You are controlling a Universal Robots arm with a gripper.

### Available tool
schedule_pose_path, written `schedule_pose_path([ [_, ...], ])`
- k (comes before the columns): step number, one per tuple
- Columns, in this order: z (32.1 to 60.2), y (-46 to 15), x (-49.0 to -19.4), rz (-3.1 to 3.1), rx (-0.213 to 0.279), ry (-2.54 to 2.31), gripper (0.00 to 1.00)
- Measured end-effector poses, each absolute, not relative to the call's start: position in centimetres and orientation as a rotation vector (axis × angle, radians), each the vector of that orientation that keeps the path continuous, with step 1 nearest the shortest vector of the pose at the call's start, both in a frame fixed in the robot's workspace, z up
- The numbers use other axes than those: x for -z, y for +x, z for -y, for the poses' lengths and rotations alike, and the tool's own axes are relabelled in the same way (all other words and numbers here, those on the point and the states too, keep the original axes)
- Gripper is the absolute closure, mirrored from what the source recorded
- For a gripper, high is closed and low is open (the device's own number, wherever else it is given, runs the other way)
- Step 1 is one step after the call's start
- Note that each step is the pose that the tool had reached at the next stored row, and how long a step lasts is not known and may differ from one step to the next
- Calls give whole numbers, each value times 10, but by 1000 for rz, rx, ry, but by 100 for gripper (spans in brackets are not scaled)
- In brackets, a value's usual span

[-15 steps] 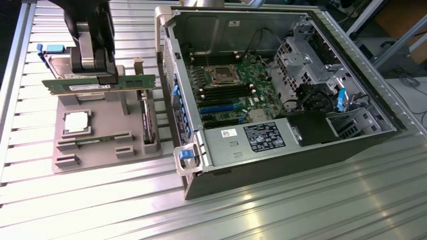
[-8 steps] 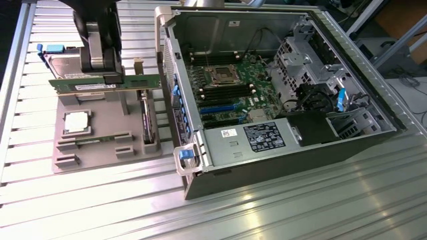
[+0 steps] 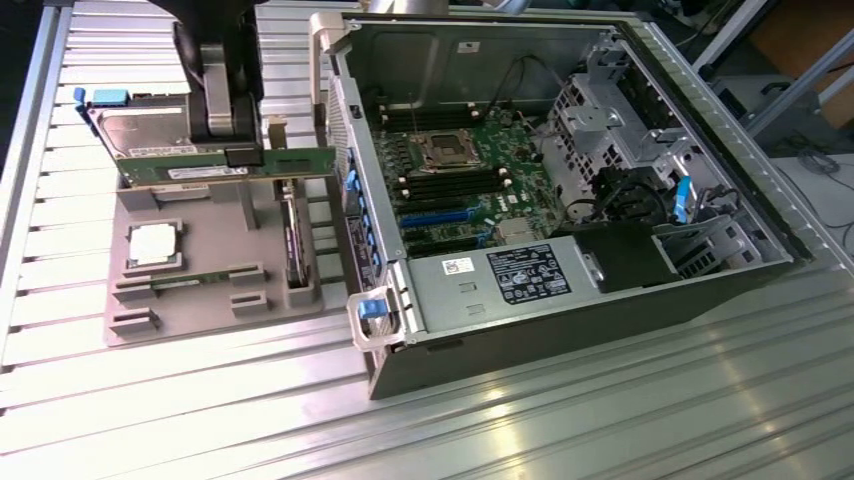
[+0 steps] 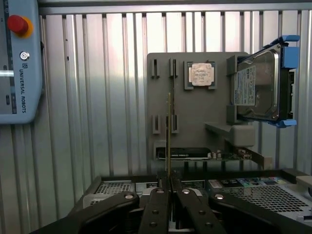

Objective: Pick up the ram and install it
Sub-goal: 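Pick up the ram and move it above insertion slot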

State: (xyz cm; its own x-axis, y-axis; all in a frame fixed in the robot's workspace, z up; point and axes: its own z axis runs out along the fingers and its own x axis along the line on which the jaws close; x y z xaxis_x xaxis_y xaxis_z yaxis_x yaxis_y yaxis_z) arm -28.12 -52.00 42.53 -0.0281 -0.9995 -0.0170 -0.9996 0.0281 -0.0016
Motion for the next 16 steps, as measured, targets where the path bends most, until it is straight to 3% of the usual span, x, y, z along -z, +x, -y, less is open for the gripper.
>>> schedule_pose_path([
  [16,520,-254,-425,-2243,-17,-2181,88],
])
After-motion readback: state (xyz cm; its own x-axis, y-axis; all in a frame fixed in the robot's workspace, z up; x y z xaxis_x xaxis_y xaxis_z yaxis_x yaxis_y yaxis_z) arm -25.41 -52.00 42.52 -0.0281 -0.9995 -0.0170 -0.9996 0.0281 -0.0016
